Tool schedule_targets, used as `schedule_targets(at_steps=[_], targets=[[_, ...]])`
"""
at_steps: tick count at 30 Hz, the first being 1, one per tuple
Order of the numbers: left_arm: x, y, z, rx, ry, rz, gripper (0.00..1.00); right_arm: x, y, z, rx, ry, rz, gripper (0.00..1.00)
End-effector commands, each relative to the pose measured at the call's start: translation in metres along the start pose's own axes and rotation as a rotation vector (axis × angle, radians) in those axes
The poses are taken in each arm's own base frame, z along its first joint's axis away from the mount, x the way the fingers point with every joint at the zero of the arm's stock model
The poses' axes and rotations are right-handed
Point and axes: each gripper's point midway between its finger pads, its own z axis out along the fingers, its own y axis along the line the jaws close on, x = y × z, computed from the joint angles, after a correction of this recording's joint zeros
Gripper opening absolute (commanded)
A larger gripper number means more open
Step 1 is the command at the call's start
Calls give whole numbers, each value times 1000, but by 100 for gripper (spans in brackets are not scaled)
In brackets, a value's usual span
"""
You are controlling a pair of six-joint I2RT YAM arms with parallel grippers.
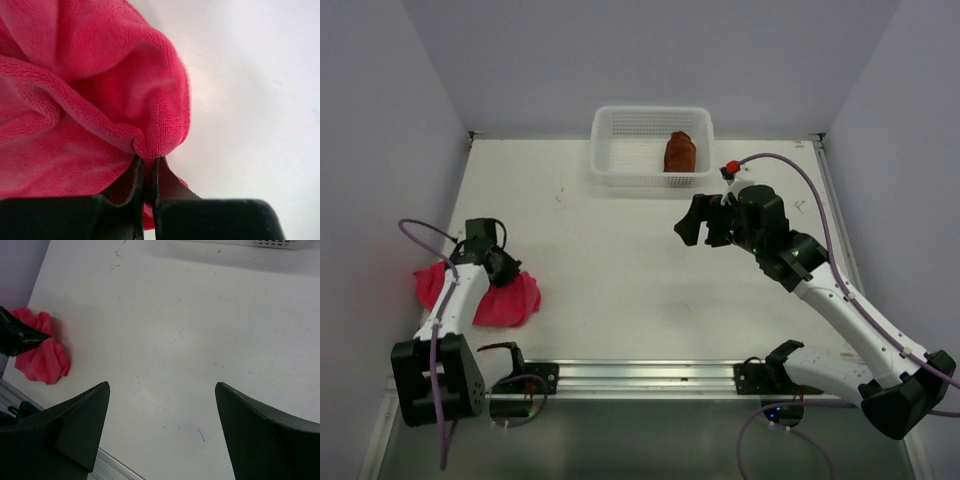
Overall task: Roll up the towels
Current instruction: Move the towel to the center of the board
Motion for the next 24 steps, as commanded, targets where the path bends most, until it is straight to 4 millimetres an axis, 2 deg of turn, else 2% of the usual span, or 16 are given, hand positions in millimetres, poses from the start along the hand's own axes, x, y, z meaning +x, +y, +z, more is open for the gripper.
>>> schedule_targets(at_steps=[1,3,4,6,7,9,10,13,15,16,18,19,20,22,23,24], targets=[[7,-90,-53,331,-80,57,0,-13,-3,-11,20,-44,-9,90],[12,-117,-74,384,-114,99,0,-12,-5,-12,27,-43,-1,90],[32,-132,-84,415,-94,163,0,-11,-6,-11,32,-39,4,90],[44,-147,-90,405,-110,222,0,-11,-9,-11,50,-38,7,90],[66,-158,-97,436,-94,297,0,-10,-10,-11,55,-37,10,90],[80,-172,-101,436,-112,345,0,-10,-11,-11,66,-33,10,90],[100,-180,-107,465,-100,401,0,-11,-15,-11,87,-39,11,90],[129,-203,-114,521,-101,508,0,-13,-24,-12,138,-48,18,90],[143,-223,-117,555,-112,563,0,-13,-27,-13,155,-52,26,85],[159,-229,-122,578,-105,612,0,-14,-29,-14,164,-59,41,80],[176,-247,-128,609,-116,685,10,-16,-34,-16,192,-73,63,70],[192,-251,-136,636,-113,731,18,-16,-35,-17,198,-78,83,68],[199,-255,-140,656,-114,761,31,-18,-38,-17,210,-85,94,66],[218,-262,-153,729,-93,816,43,-19,-41,-15,225,-92,114,61],[224,-265,-160,771,-86,840,55,-19,-42,-13,234,-91,122,60],[224,-264,-167,796,-91,846,60,-20,-44,-12,245,-97,128,59]])
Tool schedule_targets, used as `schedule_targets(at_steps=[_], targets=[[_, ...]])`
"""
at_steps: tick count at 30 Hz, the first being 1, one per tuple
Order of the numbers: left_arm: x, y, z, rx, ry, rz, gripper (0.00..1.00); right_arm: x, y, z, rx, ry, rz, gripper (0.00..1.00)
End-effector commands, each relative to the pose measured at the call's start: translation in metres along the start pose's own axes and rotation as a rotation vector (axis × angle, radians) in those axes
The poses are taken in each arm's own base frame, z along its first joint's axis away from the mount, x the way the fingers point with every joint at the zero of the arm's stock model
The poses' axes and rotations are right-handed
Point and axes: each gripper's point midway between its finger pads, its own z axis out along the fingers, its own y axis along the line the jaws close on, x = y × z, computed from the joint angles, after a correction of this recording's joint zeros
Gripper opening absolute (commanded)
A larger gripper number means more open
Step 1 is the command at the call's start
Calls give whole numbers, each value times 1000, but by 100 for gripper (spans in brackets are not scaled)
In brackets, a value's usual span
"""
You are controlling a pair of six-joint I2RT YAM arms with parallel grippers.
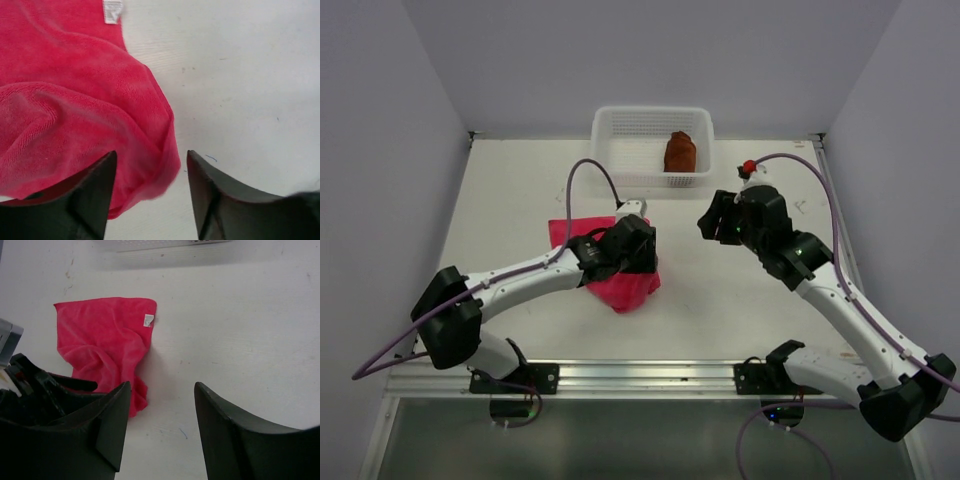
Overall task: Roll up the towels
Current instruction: Move the towel to the center of the board
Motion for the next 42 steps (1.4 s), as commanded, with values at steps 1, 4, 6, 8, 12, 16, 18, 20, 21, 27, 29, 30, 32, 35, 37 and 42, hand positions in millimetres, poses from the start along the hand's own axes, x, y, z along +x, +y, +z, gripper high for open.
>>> schedule_targets(at_steps=[1,4,6,8,12,16,18,20,21,27,29,30,32,35,37,42], targets=[[-35,-38,-23,148,-132,43,65,-17,-3,-1,44,-53,66,56],[-47,-27,-37,145,-206,126,83,-13,-1,10,43,-43,85,50],[-54,-17,-44,101,-226,152,85,-9,4,18,25,-26,100,46],[-56,4,-47,21,-223,153,86,-8,8,24,7,-20,104,41],[-60,65,-48,-56,-202,-2,86,1,20,34,-55,20,96,39],[-77,155,-38,-177,-190,-221,84,8,32,30,-123,30,60,37],[-77,177,-30,-216,-168,-265,84,16,33,29,-141,54,47,36],[-78,205,-18,-268,-159,-328,84,27,31,29,-144,82,37,36],[-76,212,-12,-275,-143,-349,82,32,31,29,-148,91,36,36],[-87,278,13,-424,-112,-424,77,57,22,18,-165,133,54,36],[-97,281,21,-408,-147,-393,76,63,20,16,-172,138,55,29],[-100,279,25,-393,-157,-389,76,65,19,15,-173,142,54,28],[-105,282,33,-397,-160,-381,74,70,18,14,-177,156,53,26],[-113,284,45,-389,-164,-367,72,73,15,13,-174,150,56,25],[-116,283,52,-374,-164,-352,71,73,13,12,-172,145,56,25],[-105,287,73,-375,-108,-345,68,77,11,13,-167,152,55,24]])
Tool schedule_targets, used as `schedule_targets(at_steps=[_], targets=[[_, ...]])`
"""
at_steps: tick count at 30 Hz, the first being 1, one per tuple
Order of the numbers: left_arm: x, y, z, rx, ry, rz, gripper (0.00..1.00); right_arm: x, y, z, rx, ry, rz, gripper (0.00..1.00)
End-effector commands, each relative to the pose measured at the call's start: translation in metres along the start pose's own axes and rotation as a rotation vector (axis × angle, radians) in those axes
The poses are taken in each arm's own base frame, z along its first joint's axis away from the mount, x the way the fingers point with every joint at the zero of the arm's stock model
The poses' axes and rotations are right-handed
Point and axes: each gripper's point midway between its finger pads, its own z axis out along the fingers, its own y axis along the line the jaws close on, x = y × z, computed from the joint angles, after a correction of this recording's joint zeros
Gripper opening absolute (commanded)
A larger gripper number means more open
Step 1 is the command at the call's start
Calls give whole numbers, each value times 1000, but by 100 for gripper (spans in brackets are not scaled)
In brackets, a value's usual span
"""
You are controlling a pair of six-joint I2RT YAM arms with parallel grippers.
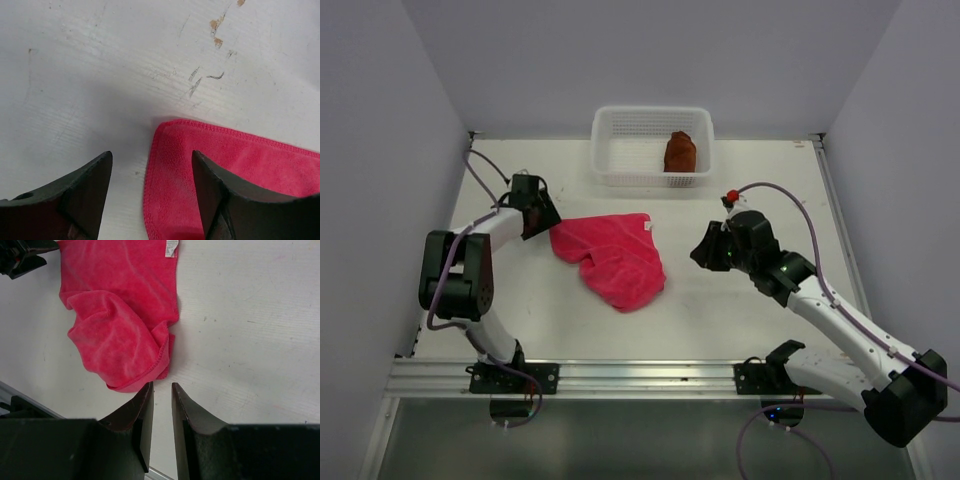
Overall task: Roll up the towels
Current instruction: Move the towel to the center of the board, then flatten the towel
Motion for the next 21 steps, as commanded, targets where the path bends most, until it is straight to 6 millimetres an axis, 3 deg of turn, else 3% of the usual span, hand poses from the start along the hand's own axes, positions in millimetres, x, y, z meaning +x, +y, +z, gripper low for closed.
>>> schedule_targets(at_steps=[1,11,17,21], targets=[[-17,-13,12,38,-42,37,68,-4,8,-3,-42,-20,-2,24],[-15,-15,26,7,-22,78,53,3,2,2,-27,-17,11,22],[6,-1,32,-89,30,111,46,2,0,1,-13,-23,9,22],[13,-1,32,-146,28,159,41,2,-2,2,-8,-24,8,22]])
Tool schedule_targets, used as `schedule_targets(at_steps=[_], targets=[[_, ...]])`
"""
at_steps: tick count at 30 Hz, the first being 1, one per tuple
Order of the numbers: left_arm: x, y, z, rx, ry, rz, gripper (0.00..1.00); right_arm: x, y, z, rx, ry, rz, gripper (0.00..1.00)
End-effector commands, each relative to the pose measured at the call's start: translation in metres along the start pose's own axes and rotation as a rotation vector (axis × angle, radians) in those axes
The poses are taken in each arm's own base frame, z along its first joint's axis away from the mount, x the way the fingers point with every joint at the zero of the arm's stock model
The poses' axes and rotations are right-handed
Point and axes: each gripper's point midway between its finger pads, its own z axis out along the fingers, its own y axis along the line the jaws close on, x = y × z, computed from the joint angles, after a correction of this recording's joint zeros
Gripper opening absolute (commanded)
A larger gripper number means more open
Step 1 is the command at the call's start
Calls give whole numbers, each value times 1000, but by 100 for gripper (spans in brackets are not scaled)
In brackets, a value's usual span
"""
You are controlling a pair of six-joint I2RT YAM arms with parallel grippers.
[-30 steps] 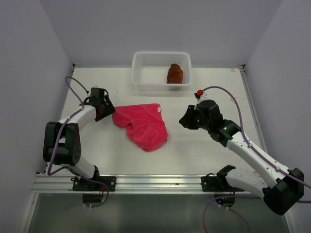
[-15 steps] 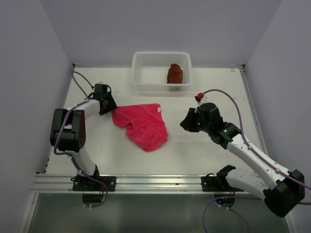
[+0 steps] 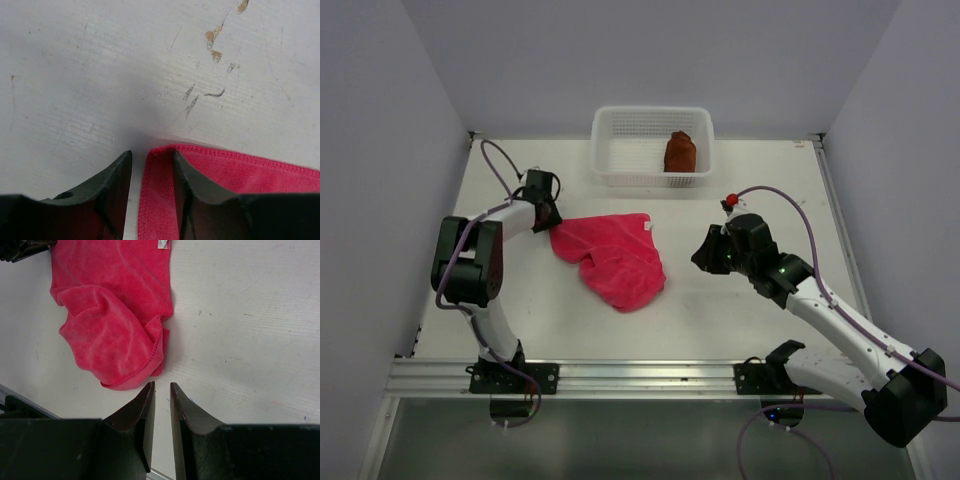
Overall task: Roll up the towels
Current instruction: Flatten the towel
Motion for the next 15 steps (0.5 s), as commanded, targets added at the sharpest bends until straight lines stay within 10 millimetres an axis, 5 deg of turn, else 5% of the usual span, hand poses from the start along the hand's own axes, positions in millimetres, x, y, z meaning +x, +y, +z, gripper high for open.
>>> schedule_targets(at_steps=[1,8,15], targets=[[18,9,3,-107,47,87,38,-8,6,-3,-26,-43,2,22],[27,5,4,-217,66,198,33,-5,5,-2,-29,-44,13,21],[36,7,6,-217,98,208,6,-3,1,-2,-18,-41,4,21]])
